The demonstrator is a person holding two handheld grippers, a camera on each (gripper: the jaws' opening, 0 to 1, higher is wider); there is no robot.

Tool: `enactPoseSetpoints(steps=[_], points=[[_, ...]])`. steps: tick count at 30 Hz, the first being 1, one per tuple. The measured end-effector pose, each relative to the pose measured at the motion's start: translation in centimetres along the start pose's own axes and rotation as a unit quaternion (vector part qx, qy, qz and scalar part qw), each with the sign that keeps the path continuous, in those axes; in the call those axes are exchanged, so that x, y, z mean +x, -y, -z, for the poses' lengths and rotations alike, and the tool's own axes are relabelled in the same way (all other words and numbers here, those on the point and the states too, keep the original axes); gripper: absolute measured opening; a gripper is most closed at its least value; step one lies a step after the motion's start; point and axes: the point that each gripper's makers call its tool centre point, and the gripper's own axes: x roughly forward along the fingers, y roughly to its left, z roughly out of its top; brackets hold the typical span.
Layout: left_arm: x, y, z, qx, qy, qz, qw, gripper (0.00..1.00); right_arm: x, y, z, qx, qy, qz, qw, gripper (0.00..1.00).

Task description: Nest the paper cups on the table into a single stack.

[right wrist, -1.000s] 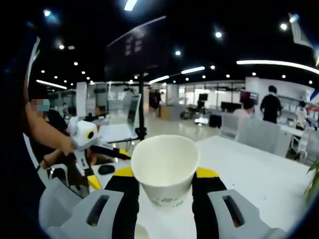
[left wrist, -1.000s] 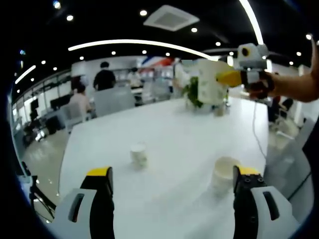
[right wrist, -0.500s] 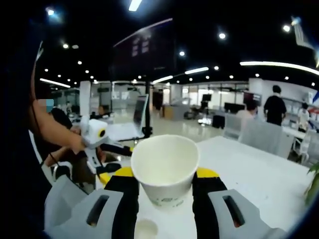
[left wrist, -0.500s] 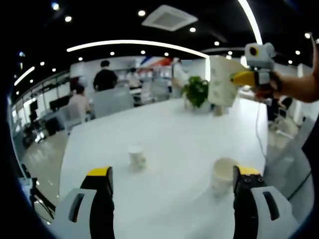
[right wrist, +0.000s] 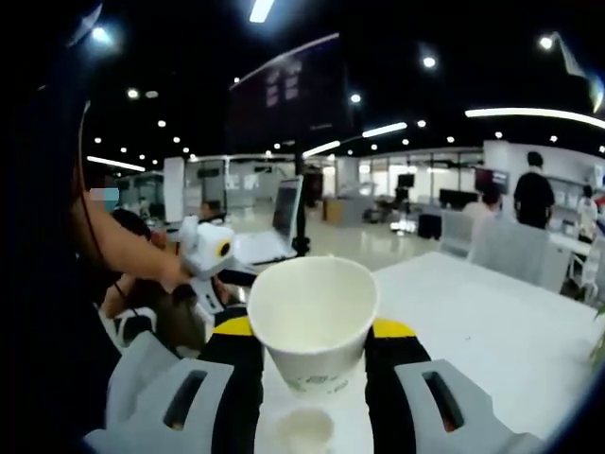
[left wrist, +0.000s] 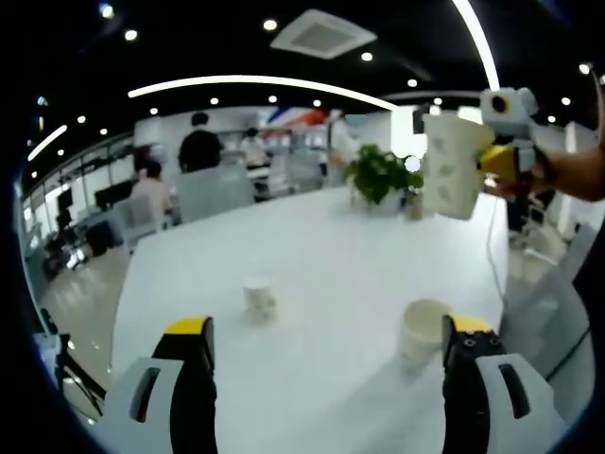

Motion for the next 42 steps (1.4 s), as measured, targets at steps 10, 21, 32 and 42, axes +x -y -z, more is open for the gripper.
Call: enactPoseSetpoints(steps=[10,21,32,42], points=[[-0.4,0.1,0.3,-0.006,0.0,-0.005,1.0,0.98,-0.6,-1.4,0.3,0.016,0.004,-0.014,0.9998,0.39],[-0.8,0.1,0.8,-0.011,-0.002,-0.01,0.9999,0.98,-0.8,-2.4,1.0,0.015,-0.003,-0.026,0.9995,0.39],[-0.8,0.3,0.7,-0.012,0.0,-0.011,0.9999,0.98,-0.7,-2.8,1.5,0.022,-0.003,-0.029,0.9993,0.39],[-1.0,0.4,1.2,-0.015,-0.004,-0.011,0.9998,0.98,-0.3,-3.0,2.7,0.019,0.008,-0.031,0.9993,0.38]])
